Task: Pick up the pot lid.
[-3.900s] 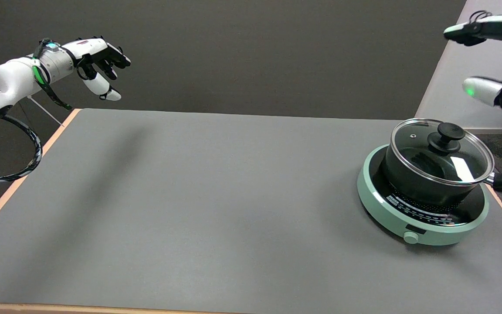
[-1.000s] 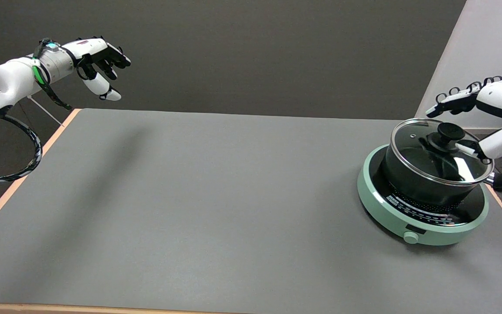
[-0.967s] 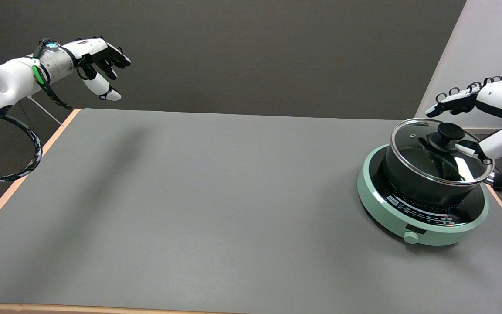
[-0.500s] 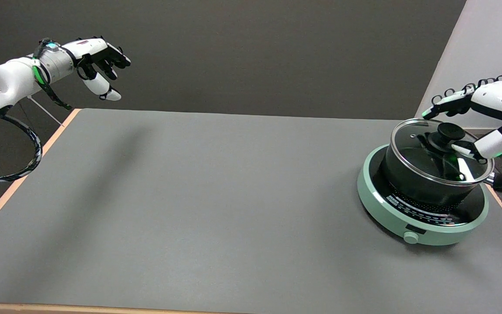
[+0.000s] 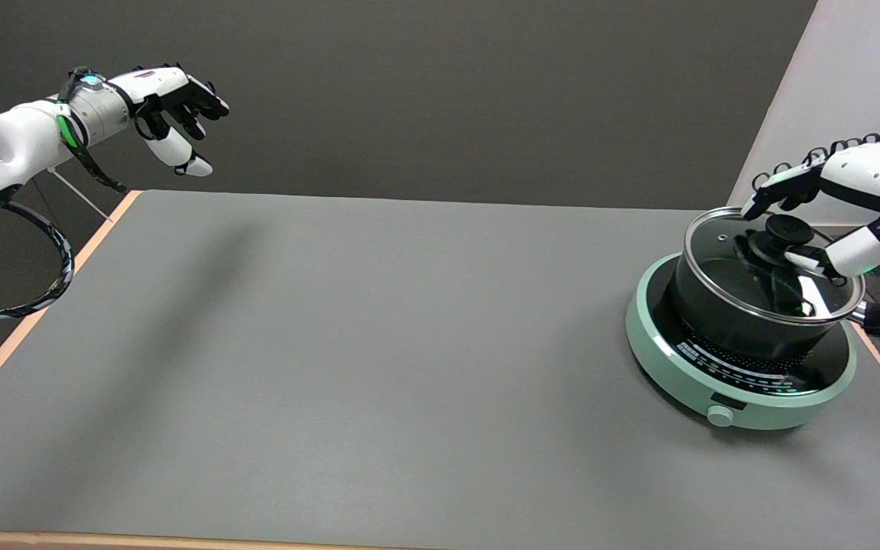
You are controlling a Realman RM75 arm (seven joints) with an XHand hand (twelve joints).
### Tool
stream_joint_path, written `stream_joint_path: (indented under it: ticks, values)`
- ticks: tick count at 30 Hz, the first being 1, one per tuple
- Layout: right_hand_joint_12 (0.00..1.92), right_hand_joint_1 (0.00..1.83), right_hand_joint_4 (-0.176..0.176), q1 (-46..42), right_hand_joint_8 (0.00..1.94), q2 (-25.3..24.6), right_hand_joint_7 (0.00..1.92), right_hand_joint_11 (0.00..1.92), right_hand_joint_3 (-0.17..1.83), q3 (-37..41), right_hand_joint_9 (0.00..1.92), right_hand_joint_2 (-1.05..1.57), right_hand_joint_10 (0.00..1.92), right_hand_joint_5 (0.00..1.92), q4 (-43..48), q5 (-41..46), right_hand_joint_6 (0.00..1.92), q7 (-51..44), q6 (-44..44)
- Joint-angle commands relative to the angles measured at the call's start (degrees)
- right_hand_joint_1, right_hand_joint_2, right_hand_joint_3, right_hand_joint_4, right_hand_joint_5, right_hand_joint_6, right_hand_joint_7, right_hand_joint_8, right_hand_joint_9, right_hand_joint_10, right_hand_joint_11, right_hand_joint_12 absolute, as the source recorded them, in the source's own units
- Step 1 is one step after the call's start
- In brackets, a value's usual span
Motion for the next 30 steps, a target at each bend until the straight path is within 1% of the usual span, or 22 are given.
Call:
stream_joint_path:
  ticks: [1,4,7,11,16,17,18,19,23,24,25,26,28,29,30]
  values:
    - [1.05,1.00,0.176,0.28,0.25,-0.09,0.69,0.49,0.93,-0.30,0.72,0.59,0.55,0.65,-0.18,1.41,0.50,0.09,-1.50]
    - [1.06,1.00,0.176,0.26,0.27,-0.08,0.73,0.49,0.91,-0.30,0.75,0.60,0.60,0.66,-0.41,2.56,0.52,-0.06,-1.99]
    - [1.07,0.97,0.176,0.28,0.33,-0.09,0.78,0.51,0.87,-0.30,0.78,0.62,0.65,0.69,-0.58,2.81,0.57,-0.04,-2.03]
    - [1.10,0.96,0.176,0.20,0.42,-0.09,0.85,0.54,0.84,-0.30,0.81,0.62,0.71,0.72,-0.74,2.81,0.73,-0.04,-2.03]
    - [1.16,0.96,0.176,0.11,0.54,-0.09,0.88,0.57,0.89,-0.38,0.83,0.61,0.79,0.75,-0.74,2.81,0.94,-0.04,-1.89]
    - [1.15,0.93,0.176,0.11,0.56,-0.09,0.88,0.57,0.92,-0.38,0.83,0.61,0.80,0.75,-0.71,2.81,0.95,-0.04,-1.76]
    - [1.15,0.93,0.176,0.11,0.59,-0.09,0.88,0.58,0.88,-0.38,0.83,0.64,0.82,0.76,-0.66,2.81,1.00,-0.04,-1.68]
    - [1.17,0.95,0.176,0.11,0.63,-0.09,0.88,0.58,0.39,-0.38,0.83,1.00,0.87,0.82,-0.66,2.81,1.28,-0.04,-1.60]
    - [1.23,0.96,0.176,0.11,0.73,-0.05,0.90,0.62,0.43,-0.41,0.84,0.98,0.97,0.83,-0.66,2.81,1.30,-0.04,-1.52]
    - [1.25,0.95,0.176,0.11,0.78,0.03,0.91,0.65,0.46,-0.46,0.84,0.98,0.99,0.81,-0.66,2.81,1.33,-0.04,-1.47]
    - [1.29,1.04,0.108,0.14,0.90,0.07,0.92,0.68,0.40,-0.49,0.86,1.01,1.02,0.80,-0.63,2.81,1.37,-0.04,-1.47]
    - [1.38,1.19,0.007,0.19,1.05,0.10,0.93,0.68,0.27,-0.57,0.87,1.05,1.05,0.81,-0.58,2.81,1.38,-0.04,-1.47]
    - [1.45,1.19,0.013,0.27,1.08,0.18,0.92,0.67,0.25,-0.65,0.88,1.06,1.07,0.80,-0.58,2.81,1.39,-0.04,-1.47]
    - [1.52,1.20,0.027,0.27,1.10,0.23,0.91,0.65,0.25,-0.70,0.88,1.06,1.09,0.78,-0.61,2.81,1.38,-0.04,-1.47]
    - [1.56,1.34,0.162,0.30,1.21,0.26,0.89,0.64,0.34,-0.73,0.87,0.99,1.08,0.75,-0.66,2.81,1.18,-0.04,-1.47]
